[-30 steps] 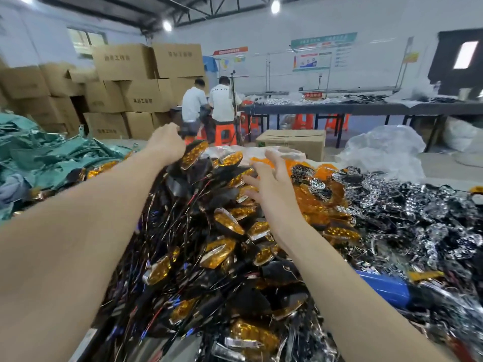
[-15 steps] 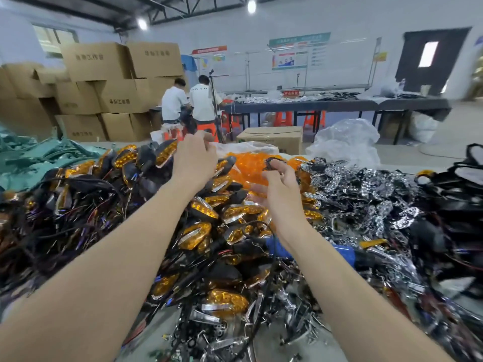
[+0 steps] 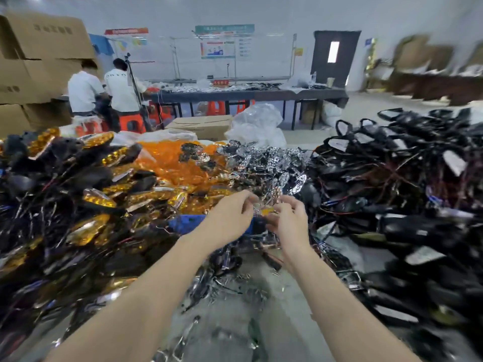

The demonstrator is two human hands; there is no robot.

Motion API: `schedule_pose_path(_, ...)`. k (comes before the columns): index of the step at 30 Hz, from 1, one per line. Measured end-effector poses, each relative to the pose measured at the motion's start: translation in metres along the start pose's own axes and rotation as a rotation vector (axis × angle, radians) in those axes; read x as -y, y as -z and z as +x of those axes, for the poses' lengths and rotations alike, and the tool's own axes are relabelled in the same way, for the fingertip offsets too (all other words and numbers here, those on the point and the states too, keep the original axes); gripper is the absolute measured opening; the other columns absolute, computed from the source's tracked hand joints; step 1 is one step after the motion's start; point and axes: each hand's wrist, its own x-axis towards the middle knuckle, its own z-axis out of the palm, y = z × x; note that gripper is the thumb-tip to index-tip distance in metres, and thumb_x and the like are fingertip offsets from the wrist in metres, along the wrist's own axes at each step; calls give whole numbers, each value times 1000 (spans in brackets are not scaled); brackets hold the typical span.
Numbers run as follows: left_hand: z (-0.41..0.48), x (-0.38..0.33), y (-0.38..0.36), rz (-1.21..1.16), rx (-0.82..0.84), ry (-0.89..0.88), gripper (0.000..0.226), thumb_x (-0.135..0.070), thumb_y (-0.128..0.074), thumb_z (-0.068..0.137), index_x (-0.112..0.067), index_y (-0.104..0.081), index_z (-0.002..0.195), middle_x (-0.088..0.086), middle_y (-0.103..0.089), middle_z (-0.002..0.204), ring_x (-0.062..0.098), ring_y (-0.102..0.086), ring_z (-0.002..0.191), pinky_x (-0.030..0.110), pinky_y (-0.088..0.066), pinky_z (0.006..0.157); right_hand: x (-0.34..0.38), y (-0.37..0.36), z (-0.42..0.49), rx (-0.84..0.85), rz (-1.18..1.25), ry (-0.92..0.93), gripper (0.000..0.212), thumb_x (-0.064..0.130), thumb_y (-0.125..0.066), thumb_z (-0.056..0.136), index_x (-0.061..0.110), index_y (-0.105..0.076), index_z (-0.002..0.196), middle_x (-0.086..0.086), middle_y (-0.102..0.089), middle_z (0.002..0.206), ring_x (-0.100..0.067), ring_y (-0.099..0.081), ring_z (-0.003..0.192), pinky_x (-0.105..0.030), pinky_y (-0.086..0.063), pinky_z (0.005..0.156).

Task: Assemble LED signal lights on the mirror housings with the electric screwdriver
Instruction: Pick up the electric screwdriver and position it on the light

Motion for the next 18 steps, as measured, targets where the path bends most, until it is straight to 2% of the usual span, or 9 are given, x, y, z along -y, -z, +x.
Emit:
schedule_pose_path(2, 2, -11, -17, 23, 34, -34, 26, -22, -44, 103, -23, -60, 123, -5, -67, 114, 10, -62, 95, 23, -46, 80, -4, 17, 6, -45, 6, -7, 21, 13, -38, 106, 26, -53, 112, 0, -63, 102, -21, -68, 85, -35, -50, 71)
schedule_pose_path(6, 11, -30, -43, -2, 94, -37, 28, -22, -43, 103, -22, -60, 125, -3, -68, 114, 13, -65, 92, 33, -52, 85, -6, 40, 15, -123, 0, 5, 22, 12, -39, 104, 24, -52, 116, -1, -62, 105, -21, -66, 84, -36, -50, 74)
schedule_pose_path(9, 27, -43, -63, -27, 85, -18, 28, -22, -43, 102, -22, -60, 124, -4, -67, 106, 6, -59, 76, 20, -45, 65, -4, 55, 23, -180, 25, 24, 22, 11, -41, 103, 24, -53, 117, 2, -61, 97, -17, -67, 81, -34, -50, 74)
schedule_pose_path(11, 41, -53, -77, -83, 77, 46, 25, -22, -43, 101, -26, -61, 117, -7, -65, 96, 3, -54, 64, 15, -38, 52, -2, 65, 26, -215, 27, 42, 21, 12, -41, 104, 23, -53, 117, 0, -62, 104, -7, -67, 73, -25, -51, 71)
schedule_pose_path(12, 49, -59, -84, -139, 83, 98, 23, -22, -43, 100, -27, -61, 114, -6, -66, 96, 5, -57, 62, 16, -41, 50, -1, 69, 28, -228, 34, 50, 21, 11, -42, 104, 23, -53, 116, -5, -63, 109, -8, -66, 76, -25, -53, 73)
schedule_pose_path(13, 56, -66, -92, -237, 98, 165, 23, -22, -43, 100, -24, -62, 112, -2, -69, 99, 9, -63, 66, 20, -50, 55, 0, 72, 29, -234, 50, 50, 21, 9, -42, 103, 23, -53, 114, -10, -63, 113, -14, -66, 83, -32, -54, 79)
schedule_pose_path(15, 67, -79, -109, -509, 156, 325, 27, -20, -45, 100, -14, -67, 114, 9, -71, 102, 21, -69, 82, 33, -59, 77, 3, 78, 30, -244, 85, 44, 21, 7, -44, 102, 25, -53, 109, -14, -64, 113, -28, -63, 92, -47, -53, 85)
schedule_pose_path(16, 71, -84, -116, -625, 177, 394, 25, -19, -46, 100, -13, -68, 110, 9, -70, 96, 20, -69, 78, 34, -60, 75, 4, 82, 30, -252, 83, 46, 21, 8, -45, 102, 26, -53, 107, -13, -65, 112, -30, -63, 93, -47, -53, 84)
schedule_pose_path(18, 76, -94, -125, -742, 169, 484, 20, -18, -47, 100, -15, -67, 96, 4, -64, 78, 12, -62, 57, 23, -53, 54, 5, 90, 31, -258, 59, 59, 20, 10, -45, 102, 28, -53, 106, -9, -66, 109, -29, -65, 94, -47, -54, 84)
